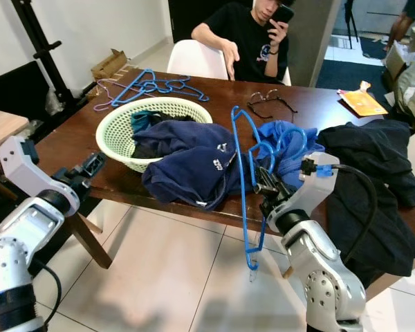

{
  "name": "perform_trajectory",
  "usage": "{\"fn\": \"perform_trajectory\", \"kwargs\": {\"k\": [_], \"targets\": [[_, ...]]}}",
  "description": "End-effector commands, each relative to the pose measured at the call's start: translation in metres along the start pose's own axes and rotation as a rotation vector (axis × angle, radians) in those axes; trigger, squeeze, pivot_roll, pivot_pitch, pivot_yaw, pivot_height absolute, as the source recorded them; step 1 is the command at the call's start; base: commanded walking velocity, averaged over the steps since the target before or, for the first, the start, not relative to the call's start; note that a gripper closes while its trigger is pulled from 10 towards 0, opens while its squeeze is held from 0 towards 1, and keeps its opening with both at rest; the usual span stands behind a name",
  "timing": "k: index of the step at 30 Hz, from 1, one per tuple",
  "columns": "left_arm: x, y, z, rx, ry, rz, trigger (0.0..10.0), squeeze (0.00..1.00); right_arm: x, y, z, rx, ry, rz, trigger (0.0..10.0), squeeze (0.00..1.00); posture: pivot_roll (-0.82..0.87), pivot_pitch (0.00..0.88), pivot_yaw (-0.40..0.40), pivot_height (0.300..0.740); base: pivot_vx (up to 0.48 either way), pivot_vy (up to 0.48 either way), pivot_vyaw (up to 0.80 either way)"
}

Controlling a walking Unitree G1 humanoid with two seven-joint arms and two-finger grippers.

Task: Hang hanger

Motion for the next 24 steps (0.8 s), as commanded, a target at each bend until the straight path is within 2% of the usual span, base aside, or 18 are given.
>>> {"fn": "perform_trajectory", "kwargs": {"k": [1,2,3,4,5,7,9,11,12,13,14,15,16,18,20,21,22,24], "targets": [[0.002,-0.001,-0.001,-0.025,-0.003,-0.006,10.0,0.0,0.0,0.001,-0.001,0.007,0.012,-0.001,10.0,0.0,0.05,0.056,0.002,0.74,0.0,0.0,0.0],[0.004,-0.006,0.002,-0.039,0.0,-0.033,10.0,0.0,0.0,0.001,-0.001,0.006,0.012,-0.001,10.0,0.0,0.04,0.054,0.003,0.74,0.0,0.0,0.0],[0.005,-0.011,0.006,0.027,-0.007,-0.081,10.0,0.0,0.0,0.001,-0.001,0.004,0.01,-0.002,10.0,0.0,0.04,0.054,0.003,0.74,0.0,0.0,0.0],[0.005,-0.011,0.006,0.027,-0.007,-0.081,10.0,0.0,0.0,0.001,-0.001,0.004,0.01,-0.002,10.0,0.0,0.04,0.054,0.003,0.74,0.0,0.0,0.0],[0.004,-0.009,0.009,0.257,-0.012,-0.113,10.0,0.0,0.0,0.001,-0.001,0.003,0.009,-0.003,10.0,0.0,0.04,0.052,0.005,0.74,0.0,0.0,0.0],[0.004,-0.009,0.009,0.257,-0.012,-0.113,10.0,0.0,0.0,0.001,-0.001,0.003,0.009,-0.003,10.0,0.0,0.04,0.052,0.005,0.74,0.0,0.0,0.0],[-0.001,0.004,0.012,1.133,-0.057,-0.154,10.0,0.0,-0.001,0.001,0.0,0.002,0.008,-0.007,10.0,0.0,0.04,0.05,-0.004,0.74,0.0,0.0,0.0],[-0.001,0.004,0.012,1.133,-0.057,-0.154,10.0,0.0,-0.001,0.001,0.0,0.002,0.008,-0.007,10.0,0.0,0.04,0.05,-0.004,0.74,0.0,0.0,0.0],[-0.003,0.008,0.012,1.549,-0.14,-0.171,10.0,0.0,0.0,0.0,0.0,0.002,0.009,-0.01,10.0,0.0,0.04,0.05,-0.004,0.74,0.0,0.0,0.0],[-0.003,0.008,0.012,1.549,-0.14,-0.171,10.0,0.0,0.0,0.0,0.0,0.002,0.009,-0.01,10.0,0.0,0.04,0.05,-0.004,0.74,0.0,0.0,0.0],[-0.005,0.006,0.012,1.787,-0.248,-0.22,10.0,0.0,0.0,0.0,0.0,0.002,0.011,-0.013,10.0,0.0,0.04,0.048,-0.01,0.74,0.0,0.0,0.0],[-0.005,0.006,0.012,1.787,-0.248,-0.22,10.0,0.0,0.0,0.0,0.0,0.002,0.011,-0.013,10.0,0.0,0.04,0.048,-0.01,0.74,0.0,0.0,0.0],[-0.003,0.004,0.016,1.95,-0.354,-0.22,10.0,0.0,0.0,0.0,0.0,0.002,0.014,-0.016,10.0,0.0,0.04,0.045,-0.016,0.74,0.0,0.0,0.0],[-0.003,0.004,0.016,1.95,-0.354,-0.22,10.0,0.0,0.0,0.0,0.0,0.002,0.014,-0.016,10.0,0.0,0.04,0.045,-0.016,0.74,0.0,0.0,0.0],[0.006,-0.006,0.031,2.094,-0.533,-0.181,10.0,0.0,0.001,0.0,0.0,-0.001,0.018,-0.019,10.0,0.0,0.04,0.052,-0.024,0.74,0.0,0.0,0.0],[0.006,-0.006,0.031,2.094,-0.533,-0.181,10.0,0.0,0.001,0.0,0.0,-0.001,0.018,-0.019,10.0,0.0,0.04,0.052,-0.024,0.74,0.0,0.0,0.0],[0.01,-0.015,0.038,2.135,-0.619,-0.155,10.0,0.0,0.0,0.001,0.001,-0.003,0.018,-0.02,10.0,0.0,0.03,0.057,-0.023,0.74,0.0,0.0,0.0],[0.012,-0.021,0.043,2.157,-0.669,-0.143,10.0,0.0,0.0,0.001,0.001,-0.005,0.018,-0.021,10.0,0.0,0.03,0.057,-0.023,0.74,0.0,0.0,0.0]]}}
Point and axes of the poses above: a point about 5 cm out from each wrist's last joint towards the gripper, its own x axis pointing out of the wrist towards the gripper, its own y axis along the axis of the wrist's last joint, z = x × y, the point moved 2 cm from there along x, pointing out of the wrist towards the gripper, and after that the axes turned 7 degrees about -x, right-handed, at the moved point
